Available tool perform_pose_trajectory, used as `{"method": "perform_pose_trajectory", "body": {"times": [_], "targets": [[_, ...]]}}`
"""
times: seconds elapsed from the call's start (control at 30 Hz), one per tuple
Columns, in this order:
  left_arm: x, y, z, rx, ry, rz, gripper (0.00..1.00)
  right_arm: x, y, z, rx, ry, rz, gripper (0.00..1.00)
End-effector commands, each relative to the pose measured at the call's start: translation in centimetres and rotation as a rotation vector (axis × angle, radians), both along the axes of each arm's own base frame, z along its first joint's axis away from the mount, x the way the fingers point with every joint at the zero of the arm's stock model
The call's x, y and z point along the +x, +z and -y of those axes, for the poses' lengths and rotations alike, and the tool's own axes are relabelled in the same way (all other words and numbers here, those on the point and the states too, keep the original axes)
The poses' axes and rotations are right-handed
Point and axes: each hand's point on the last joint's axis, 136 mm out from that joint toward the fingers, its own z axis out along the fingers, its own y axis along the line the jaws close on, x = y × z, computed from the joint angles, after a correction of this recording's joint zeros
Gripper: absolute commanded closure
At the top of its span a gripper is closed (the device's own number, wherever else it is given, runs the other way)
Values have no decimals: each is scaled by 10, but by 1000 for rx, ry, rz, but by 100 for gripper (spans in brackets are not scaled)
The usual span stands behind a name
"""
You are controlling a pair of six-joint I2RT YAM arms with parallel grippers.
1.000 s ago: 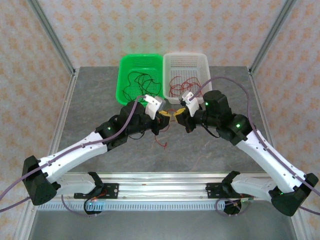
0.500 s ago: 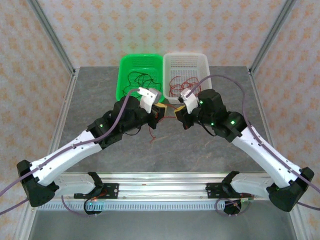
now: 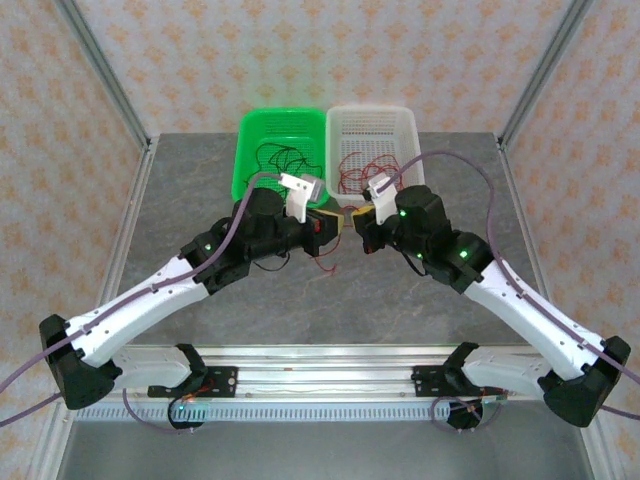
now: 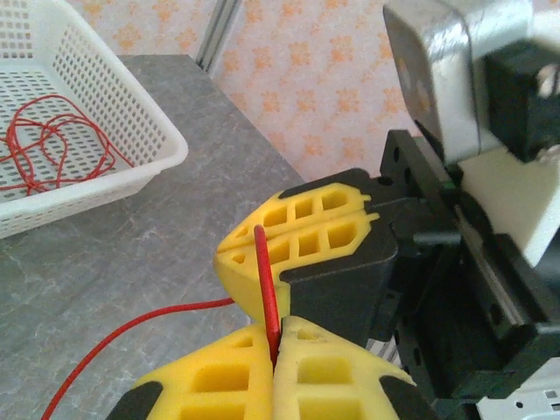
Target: Untangle the cables
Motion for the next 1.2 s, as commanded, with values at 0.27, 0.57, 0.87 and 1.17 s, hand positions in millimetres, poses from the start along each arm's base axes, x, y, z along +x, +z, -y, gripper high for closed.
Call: {"method": "perform_pose_trajectory", "body": {"times": [0.27,0.57,0.87,1.17], "targets": [[20,39,-15,-129,92,-69,100,-4,-3,5,-44,-14,9,67],[47,65,-20,-285,159,-121,100,1,0,27,35,-168,13,47],[106,78,-16,-387,221,-193,100,-8,-23,45,88,-271,-76,26],[173,95,7,-425,232,-162,100,-11,-36,81,123,-462,-109,26]]}}
